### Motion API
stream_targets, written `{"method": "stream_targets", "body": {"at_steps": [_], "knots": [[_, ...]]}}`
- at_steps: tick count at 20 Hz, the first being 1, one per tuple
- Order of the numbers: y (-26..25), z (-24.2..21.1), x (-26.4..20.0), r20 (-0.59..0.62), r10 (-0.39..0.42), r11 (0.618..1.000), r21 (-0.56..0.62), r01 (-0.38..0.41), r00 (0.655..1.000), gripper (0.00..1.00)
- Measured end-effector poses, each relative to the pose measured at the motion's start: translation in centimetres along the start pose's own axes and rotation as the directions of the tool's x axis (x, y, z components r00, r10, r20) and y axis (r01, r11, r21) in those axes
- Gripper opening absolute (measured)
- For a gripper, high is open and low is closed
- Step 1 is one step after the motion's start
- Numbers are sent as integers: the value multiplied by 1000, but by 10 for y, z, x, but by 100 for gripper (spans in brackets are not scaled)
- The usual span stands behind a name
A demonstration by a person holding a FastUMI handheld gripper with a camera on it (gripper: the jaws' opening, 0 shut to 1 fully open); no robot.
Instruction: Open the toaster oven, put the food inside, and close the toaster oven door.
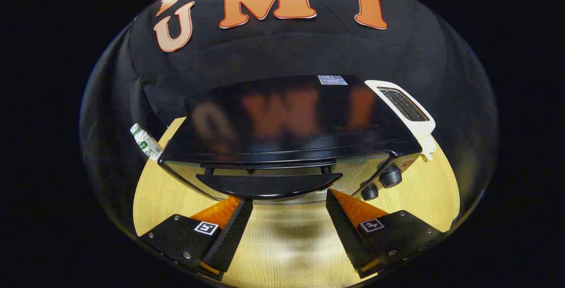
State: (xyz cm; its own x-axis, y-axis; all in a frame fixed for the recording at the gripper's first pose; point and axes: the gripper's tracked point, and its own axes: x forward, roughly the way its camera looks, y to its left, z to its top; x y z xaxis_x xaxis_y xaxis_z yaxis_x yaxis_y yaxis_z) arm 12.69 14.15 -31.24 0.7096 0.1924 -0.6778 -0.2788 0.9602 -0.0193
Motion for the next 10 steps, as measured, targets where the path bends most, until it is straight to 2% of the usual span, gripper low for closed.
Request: {"method": "stream_targets", "body": {"at_steps": [5,10], "knots": [[-8,-3,-23,19,-16,1000,17,16,1000,100],[-31,24,-56,110,-71,996,60,65,991,99]]}}
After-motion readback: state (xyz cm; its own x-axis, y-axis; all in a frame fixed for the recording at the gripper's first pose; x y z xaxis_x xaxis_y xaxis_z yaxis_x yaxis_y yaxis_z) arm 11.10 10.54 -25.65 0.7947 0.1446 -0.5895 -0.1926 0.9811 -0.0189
